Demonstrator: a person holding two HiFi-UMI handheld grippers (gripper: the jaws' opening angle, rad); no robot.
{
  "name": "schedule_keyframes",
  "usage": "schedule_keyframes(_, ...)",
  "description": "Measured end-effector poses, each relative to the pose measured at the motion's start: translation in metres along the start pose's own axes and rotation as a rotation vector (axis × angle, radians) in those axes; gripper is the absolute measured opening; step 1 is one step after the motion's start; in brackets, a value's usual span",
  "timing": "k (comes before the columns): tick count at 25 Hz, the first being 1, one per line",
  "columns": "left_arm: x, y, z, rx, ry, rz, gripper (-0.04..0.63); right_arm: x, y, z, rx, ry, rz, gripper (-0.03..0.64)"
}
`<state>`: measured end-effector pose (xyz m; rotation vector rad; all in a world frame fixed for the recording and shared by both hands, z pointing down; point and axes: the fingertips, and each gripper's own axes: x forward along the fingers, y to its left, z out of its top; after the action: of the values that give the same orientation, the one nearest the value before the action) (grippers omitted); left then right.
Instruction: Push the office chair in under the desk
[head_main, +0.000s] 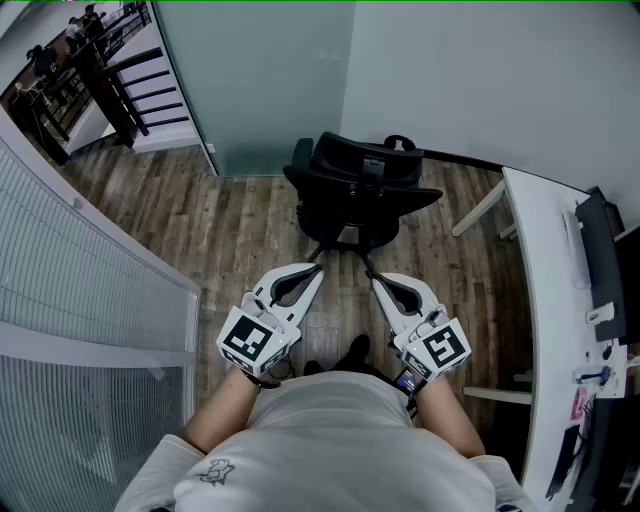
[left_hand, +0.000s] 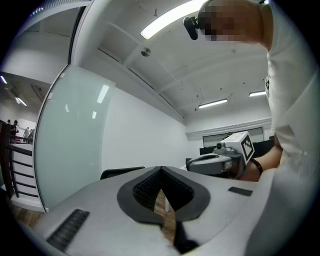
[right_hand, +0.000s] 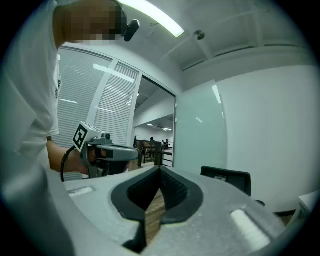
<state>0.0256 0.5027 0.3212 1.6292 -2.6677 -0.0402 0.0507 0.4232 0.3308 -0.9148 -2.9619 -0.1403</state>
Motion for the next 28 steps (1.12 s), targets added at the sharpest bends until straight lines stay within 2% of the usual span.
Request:
schedule_keyframes(9,0.028,0.006,-0.007,-0.004,0.019,0.001,-0.002,0.003,-0.027,-0.009,0.018,0.010,0.013,0.003)
schedule_keyframes(16,0.070,0.015,-0.024,-0.009,0.053,0.003,-0.002,0.007,-0.070,-0.028,0.056,0.016,0.023,0.003)
schedule_keyframes(28,0.202,0.038,-0.034,0.032,0.100,0.022,-0.002,-0.004,-0.215,-0.046,0.045,0.047,0.064,0.003)
